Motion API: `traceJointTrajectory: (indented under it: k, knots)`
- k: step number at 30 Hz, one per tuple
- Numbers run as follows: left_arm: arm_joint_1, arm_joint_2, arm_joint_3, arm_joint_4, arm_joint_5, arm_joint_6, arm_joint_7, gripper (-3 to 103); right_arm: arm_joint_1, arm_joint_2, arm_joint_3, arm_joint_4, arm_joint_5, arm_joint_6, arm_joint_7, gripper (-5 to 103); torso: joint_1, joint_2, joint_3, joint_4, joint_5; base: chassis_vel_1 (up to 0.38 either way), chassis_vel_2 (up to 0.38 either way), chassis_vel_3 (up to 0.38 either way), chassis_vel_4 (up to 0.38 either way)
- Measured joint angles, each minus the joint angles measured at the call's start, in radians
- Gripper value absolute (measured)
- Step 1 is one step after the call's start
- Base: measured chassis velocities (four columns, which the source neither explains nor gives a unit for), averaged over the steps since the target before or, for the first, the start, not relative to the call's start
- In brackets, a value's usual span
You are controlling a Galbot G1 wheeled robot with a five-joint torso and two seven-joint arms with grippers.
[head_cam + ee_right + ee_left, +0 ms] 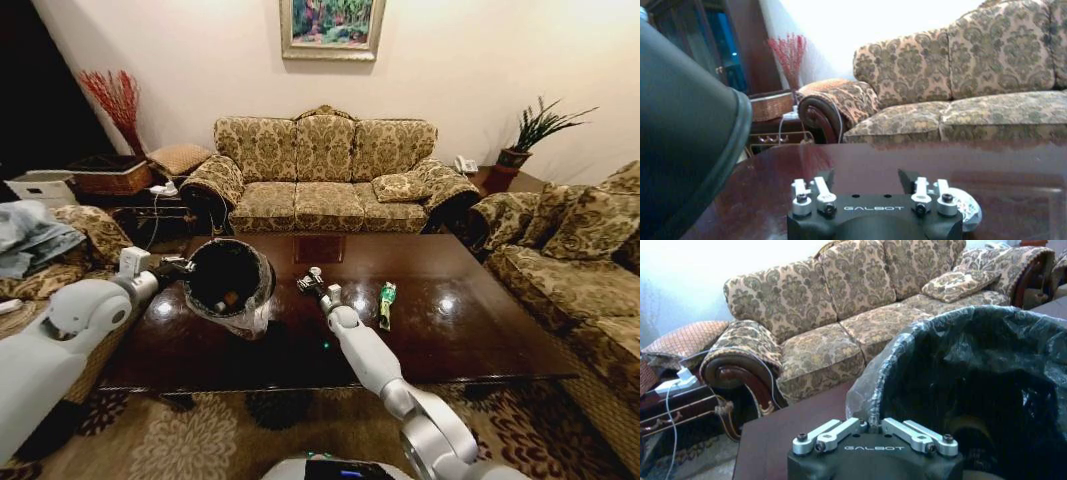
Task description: Move to the front of the table and place the trash on the table into the trash bin.
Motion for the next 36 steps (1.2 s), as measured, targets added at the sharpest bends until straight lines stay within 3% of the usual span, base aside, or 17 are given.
traceJointTrajectory:
  k: [6,8,11,12,20,25,36]
  knots:
    - [-0.003,-0.003,0.006,0.003,0.000,0.000,0.002,0,-0.002,0.000,-0.011,-0.009,0.032,-0.016,0.037,93,0.000,0.000,0.000,0.0001,-0.0001,-0.140,0.150,0.141,-0.141]
    - [-0.004,-0.003,0.007,0.005,0.001,0.000,0.002,0,-0.010,0.000,-0.030,0.007,0.053,-0.028,0.061,93,0.000,0.000,0.000,0.0002,0.0000,-0.188,0.225,0.189,-0.226]
    - [-0.008,-0.006,0.012,0.011,0.003,-0.002,0.002,0,-0.048,0.000,-0.100,0.094,0.125,-0.108,0.209,100,0.001,0.000,0.001,-0.0002,0.0001,-0.227,0.204,0.218,-0.240]
    - [-0.008,-0.006,0.012,0.011,0.003,-0.002,0.002,0,-0.048,0.000,-0.100,0.094,0.125,-0.108,0.209,100,0.001,0.000,0.001,-0.0002,0.0001,-0.225,0.173,0.207,-0.236]
    - [-0.002,-0.014,0.013,0.014,0.009,-0.004,0.006,0,-0.067,0.000,-0.160,0.147,0.181,-0.210,0.443,100,0.000,0.000,0.000,-0.0001,-0.0001,-0.071,0.064,0.027,-0.047]
    - [-0.001,-0.014,0.012,0.015,0.010,-0.005,0.007,0,-0.082,0.000,-0.169,0.165,0.186,-0.230,0.465,100,-0.002,0.001,-0.001,0.0010,0.0002,0.035,-0.031,-0.027,0.029]
    - [-0.002,-0.018,0.007,0.013,0.010,-0.007,0.007,0,-0.154,-0.001,-0.190,0.280,0.125,-0.237,0.459,100,0.001,0.000,0.001,-0.0005,-0.0002,0.006,-0.002,-0.004,0.005]
